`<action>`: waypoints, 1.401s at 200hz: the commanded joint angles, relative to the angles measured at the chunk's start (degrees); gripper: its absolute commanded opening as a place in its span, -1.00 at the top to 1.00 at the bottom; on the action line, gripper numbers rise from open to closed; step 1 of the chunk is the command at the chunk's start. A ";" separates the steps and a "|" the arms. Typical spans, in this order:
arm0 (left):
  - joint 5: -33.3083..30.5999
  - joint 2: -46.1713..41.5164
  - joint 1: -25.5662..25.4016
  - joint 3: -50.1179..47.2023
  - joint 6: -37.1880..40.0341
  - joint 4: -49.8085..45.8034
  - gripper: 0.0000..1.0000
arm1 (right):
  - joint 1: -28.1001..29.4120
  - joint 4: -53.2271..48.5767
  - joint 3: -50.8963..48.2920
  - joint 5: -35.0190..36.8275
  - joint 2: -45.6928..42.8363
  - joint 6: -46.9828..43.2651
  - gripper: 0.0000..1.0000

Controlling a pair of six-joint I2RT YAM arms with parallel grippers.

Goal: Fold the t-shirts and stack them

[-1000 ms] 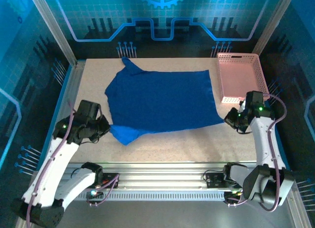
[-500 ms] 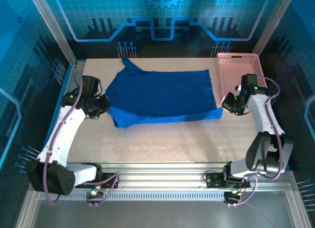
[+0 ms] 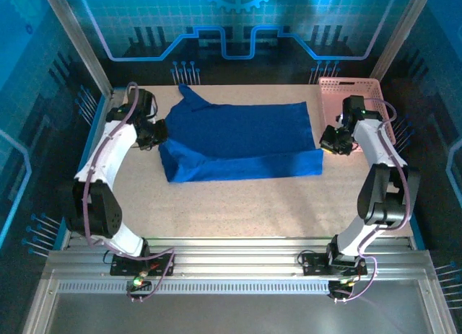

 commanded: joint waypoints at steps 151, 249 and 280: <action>6.29 21.43 3.81 16.43 3.79 4.55 0.54 | 3.05 -5.69 31.18 4.83 27.72 -1.28 0.17; 14.69 -6.68 5.76 -1.58 -13.55 4.87 -0.63 | 3.05 -3.71 11.13 -10.89 -1.56 -7.61 -0.60; 17.60 -17.31 5.06 -19.07 -13.95 6.38 -0.53 | 2.88 0.86 -6.70 -14.71 -11.04 -8.18 -0.59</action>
